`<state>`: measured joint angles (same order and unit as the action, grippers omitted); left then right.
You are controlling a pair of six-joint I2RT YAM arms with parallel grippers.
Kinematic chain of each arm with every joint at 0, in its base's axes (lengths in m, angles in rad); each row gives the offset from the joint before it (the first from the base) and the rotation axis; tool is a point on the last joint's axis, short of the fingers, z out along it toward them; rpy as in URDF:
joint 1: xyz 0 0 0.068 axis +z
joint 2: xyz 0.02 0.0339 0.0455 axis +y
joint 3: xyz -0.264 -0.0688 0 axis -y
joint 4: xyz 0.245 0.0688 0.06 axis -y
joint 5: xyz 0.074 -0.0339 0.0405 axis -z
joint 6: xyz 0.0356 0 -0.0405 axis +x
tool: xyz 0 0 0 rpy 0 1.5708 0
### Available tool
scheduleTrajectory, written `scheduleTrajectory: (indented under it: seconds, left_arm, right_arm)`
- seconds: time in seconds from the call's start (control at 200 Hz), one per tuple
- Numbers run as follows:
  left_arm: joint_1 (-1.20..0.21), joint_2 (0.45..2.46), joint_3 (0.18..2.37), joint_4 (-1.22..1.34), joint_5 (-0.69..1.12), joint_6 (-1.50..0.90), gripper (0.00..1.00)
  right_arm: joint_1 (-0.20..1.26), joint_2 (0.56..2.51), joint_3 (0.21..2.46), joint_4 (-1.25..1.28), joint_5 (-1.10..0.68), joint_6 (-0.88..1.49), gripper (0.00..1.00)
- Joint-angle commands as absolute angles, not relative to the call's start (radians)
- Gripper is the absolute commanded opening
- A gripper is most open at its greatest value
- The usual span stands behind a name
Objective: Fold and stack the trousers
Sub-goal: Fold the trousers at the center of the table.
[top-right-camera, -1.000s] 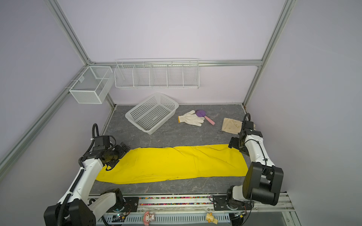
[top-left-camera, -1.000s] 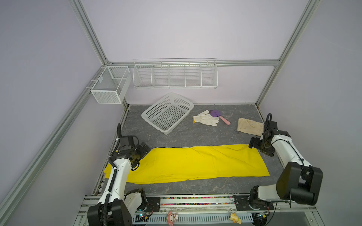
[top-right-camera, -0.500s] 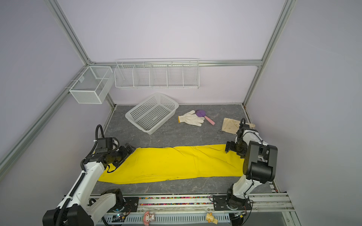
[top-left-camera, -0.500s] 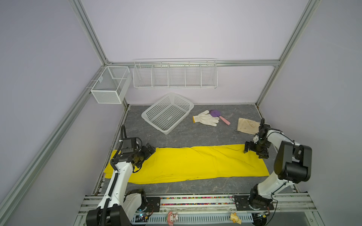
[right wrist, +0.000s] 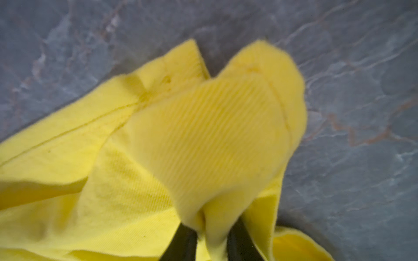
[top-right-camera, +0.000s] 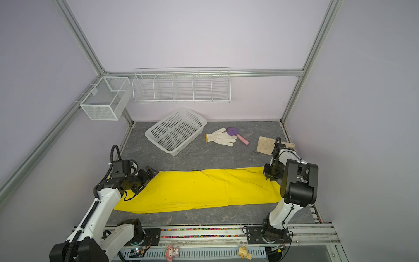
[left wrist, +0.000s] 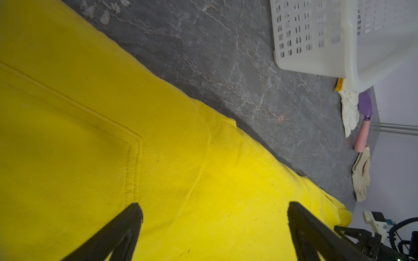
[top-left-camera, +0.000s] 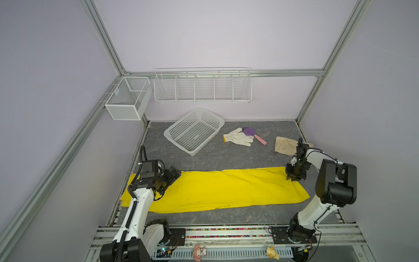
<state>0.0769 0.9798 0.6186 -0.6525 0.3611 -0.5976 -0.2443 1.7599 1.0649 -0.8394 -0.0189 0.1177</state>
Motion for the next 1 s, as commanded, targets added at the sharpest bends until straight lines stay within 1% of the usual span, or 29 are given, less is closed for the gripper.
scheduleTrajectory:
  seconds: [0.0, 0.05, 0.145, 0.19, 0.29, 0.425, 0.575, 0.69, 0.76, 0.855, 0.995]
  left_arm:
    - [0.071, 0.965, 0.619, -0.664, 0.374, -0.586, 1.0]
    - [0.071, 0.962, 0.621, -0.675, 0.372, -0.583, 1.0]
    - [0.071, 0.962, 0.623, -0.674, 0.384, -0.586, 1.0]
    - [0.071, 0.966, 0.624, -0.672, 0.387, -0.589, 1.0]
    - [0.07, 0.979, 0.632, -0.667, 0.397, -0.59, 0.99]
    - [0.071, 0.994, 0.652, -0.672, 0.407, -0.581, 0.99]
    - [0.071, 1.005, 0.666, -0.684, 0.415, -0.571, 0.99]
    - [0.071, 1.007, 0.662, -0.681, 0.418, -0.571, 0.99]
    - [0.071, 1.007, 0.657, -0.678, 0.416, -0.575, 0.99]
    - [0.071, 1.007, 0.653, -0.676, 0.417, -0.574, 0.99]
    - [0.071, 1.003, 0.655, -0.678, 0.416, -0.574, 0.99]
  right_arm:
    - [-0.282, 1.759, 1.042, -0.813, -0.072, 0.106, 0.18]
    - [-0.294, 1.726, 1.055, -0.829, -0.072, 0.111, 0.13]
    - [-0.315, 1.654, 1.088, -0.86, -0.065, 0.138, 0.1]
    - [-0.326, 1.622, 1.104, -0.871, -0.055, 0.159, 0.06]
    - [-0.353, 1.558, 1.125, -0.886, -0.012, 0.205, 0.06]
    - [-0.385, 1.501, 1.148, -0.905, -0.014, 0.241, 0.06]
    - [-0.36, 1.452, 1.178, -0.95, -0.155, 0.307, 0.06]
    - [-0.216, 1.38, 1.195, -1.037, -0.192, 0.393, 0.06]
    - [-0.116, 1.34, 1.189, -1.051, -0.223, 0.496, 0.06]
    - [0.066, 1.307, 1.201, -1.062, -0.221, 0.632, 0.06]
    - [0.338, 1.32, 1.209, -0.984, -0.211, 0.867, 0.06]
